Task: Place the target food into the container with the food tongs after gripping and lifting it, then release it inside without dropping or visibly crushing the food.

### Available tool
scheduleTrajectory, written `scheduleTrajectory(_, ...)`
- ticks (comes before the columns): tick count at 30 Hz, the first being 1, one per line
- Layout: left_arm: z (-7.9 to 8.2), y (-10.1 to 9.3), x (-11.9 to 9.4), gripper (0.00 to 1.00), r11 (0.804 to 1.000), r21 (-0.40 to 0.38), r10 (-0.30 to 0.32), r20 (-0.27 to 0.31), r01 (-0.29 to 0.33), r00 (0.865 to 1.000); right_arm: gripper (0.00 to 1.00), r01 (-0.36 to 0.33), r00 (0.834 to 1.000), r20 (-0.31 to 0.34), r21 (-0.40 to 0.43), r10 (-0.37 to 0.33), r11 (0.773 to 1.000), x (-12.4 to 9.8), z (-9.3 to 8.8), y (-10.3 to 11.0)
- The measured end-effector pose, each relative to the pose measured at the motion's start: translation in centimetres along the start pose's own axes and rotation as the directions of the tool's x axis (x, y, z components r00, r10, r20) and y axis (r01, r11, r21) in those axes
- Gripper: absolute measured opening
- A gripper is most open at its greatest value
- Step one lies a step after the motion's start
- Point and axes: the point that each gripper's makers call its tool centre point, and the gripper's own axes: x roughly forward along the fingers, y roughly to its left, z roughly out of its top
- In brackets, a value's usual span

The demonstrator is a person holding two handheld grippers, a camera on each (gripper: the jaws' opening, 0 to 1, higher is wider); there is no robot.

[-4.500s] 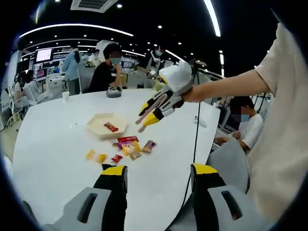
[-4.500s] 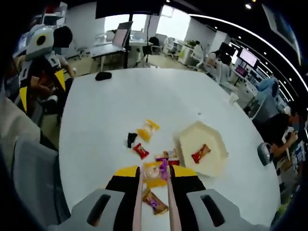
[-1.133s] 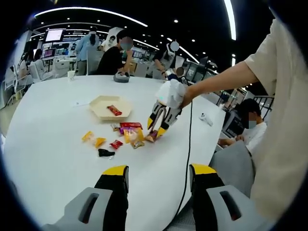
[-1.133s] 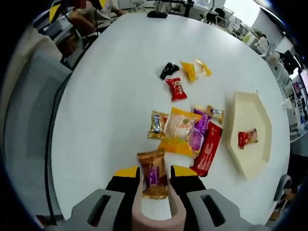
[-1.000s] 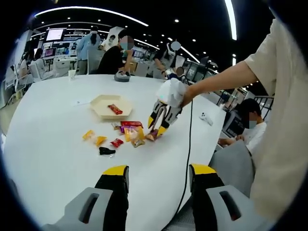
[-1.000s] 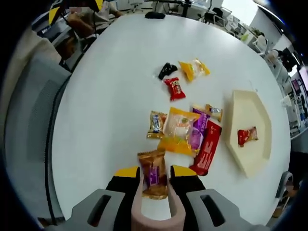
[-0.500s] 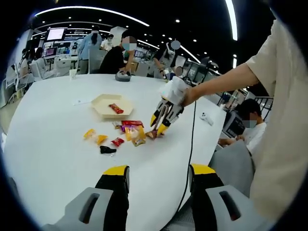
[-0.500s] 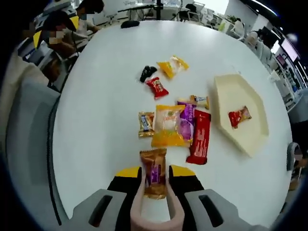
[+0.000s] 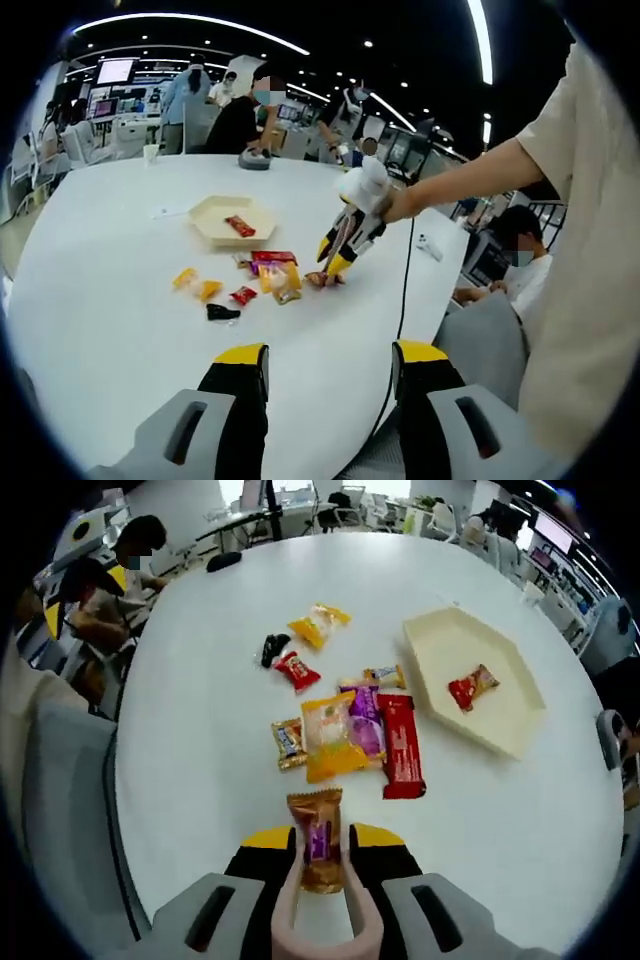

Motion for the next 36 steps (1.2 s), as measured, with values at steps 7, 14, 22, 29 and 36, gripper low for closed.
scheduleTrajectory(7, 0.1, -0.1, 0.0, 0.48, 1.000, 0.003, -0.003, 0.004, 0.003, 1.000, 0.20, 0.011, 0.997, 0.077, 0.101, -0.019, 0.995, -1.1, 0.9, -0.5)
scheduleTrajectory(14, 0.5, -0.2, 0.0, 0.48, 1.000, 0.011, -0.010, 0.012, 0.010, 1.000, 0.20, 0.020, 0.988, 0.149, 0.194, -0.050, 0.981, -2.6, 2.0, -1.3)
scheduleTrajectory(22, 0.7, -0.6, -0.1, 0.48, 1.000, 0.023, -0.019, 0.018, 0.019, 1.000, 0.20, 0.015, 0.974, 0.216, 0.270, -0.076, 0.963, -4.0, 3.6, -2.1)
scheduleTrajectory(29, 0.9, -0.7, -0.4, 0.48, 0.999, 0.031, -0.022, 0.023, 0.021, 0.999, 0.19, 0.016, 0.962, 0.255, 0.300, -0.097, 0.954, -5.2, 5.1, -2.9)
scheduleTrajectory(36, 0.7, -0.7, -0.9, 0.48, 0.999, 0.035, -0.017, 0.026, 0.017, 1.000, 0.19, 0.040, 0.967, 0.234, 0.269, -0.106, 0.962, -4.6, 4.9, -2.4)
